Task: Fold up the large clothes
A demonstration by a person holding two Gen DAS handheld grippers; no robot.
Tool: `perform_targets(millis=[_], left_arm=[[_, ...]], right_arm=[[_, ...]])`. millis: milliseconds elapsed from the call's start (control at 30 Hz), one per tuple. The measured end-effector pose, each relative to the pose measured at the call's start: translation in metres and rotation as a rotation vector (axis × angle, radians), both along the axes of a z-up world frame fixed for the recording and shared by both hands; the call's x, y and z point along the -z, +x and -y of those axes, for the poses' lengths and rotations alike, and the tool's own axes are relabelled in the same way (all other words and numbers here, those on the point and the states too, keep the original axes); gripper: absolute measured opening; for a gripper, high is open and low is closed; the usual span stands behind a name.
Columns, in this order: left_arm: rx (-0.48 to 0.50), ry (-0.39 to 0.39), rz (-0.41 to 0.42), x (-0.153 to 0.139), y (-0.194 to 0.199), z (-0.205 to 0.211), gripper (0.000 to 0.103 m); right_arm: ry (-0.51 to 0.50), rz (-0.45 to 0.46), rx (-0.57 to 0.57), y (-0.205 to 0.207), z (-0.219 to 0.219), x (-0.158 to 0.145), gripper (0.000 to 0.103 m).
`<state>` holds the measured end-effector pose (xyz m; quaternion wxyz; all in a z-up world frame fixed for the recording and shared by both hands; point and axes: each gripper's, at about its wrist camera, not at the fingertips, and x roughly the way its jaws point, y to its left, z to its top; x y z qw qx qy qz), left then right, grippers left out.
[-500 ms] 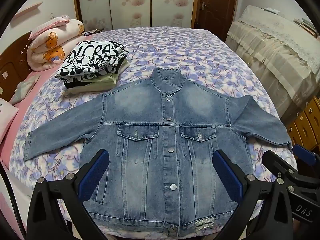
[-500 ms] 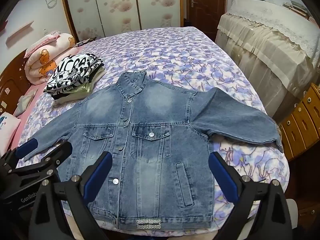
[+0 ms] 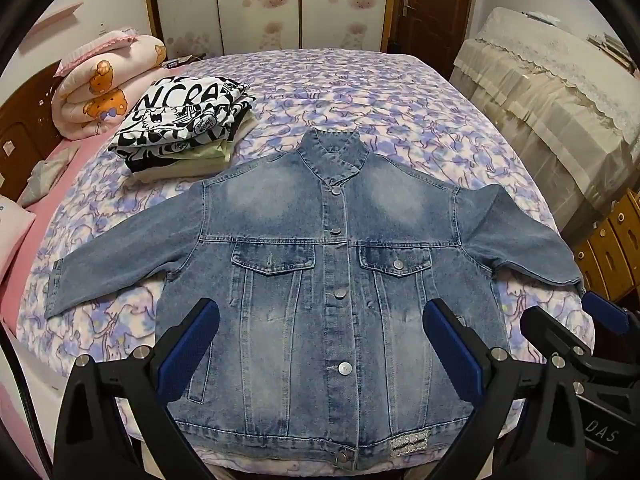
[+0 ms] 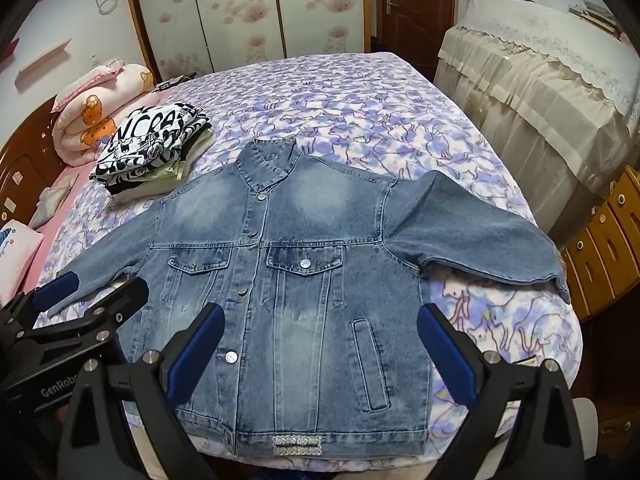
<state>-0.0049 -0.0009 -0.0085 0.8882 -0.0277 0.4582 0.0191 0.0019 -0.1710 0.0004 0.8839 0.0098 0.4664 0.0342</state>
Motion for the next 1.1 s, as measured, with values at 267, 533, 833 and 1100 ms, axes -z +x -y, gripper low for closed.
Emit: perform_targets(millis=[267,533,833,1100], left_arm=[[-0.003,0.021,-0.002,0.001,-0.002,0.004,0.1],[-0.004,0.016,-0.012,0.004,-0.004,0.002,0.1],[-0.005,0.019,-0.013,0.007,-0.005,0.002,0.1],[-0.008,0.013,-0.021,0.01,-0.007,-0.004,0.1]], right_arm=[[0.009,-0.007,0.0,-0.005,-0.002,0.006,0.098],[0.019,-0.013,0.0,-0.009,0.005,0.023,0.097],[0.027,-0.02,-0.001,-0.009,0.003,0.023,0.097],[0.025,-0.021,0.0,-0.009,0.003,0.023,0.097]])
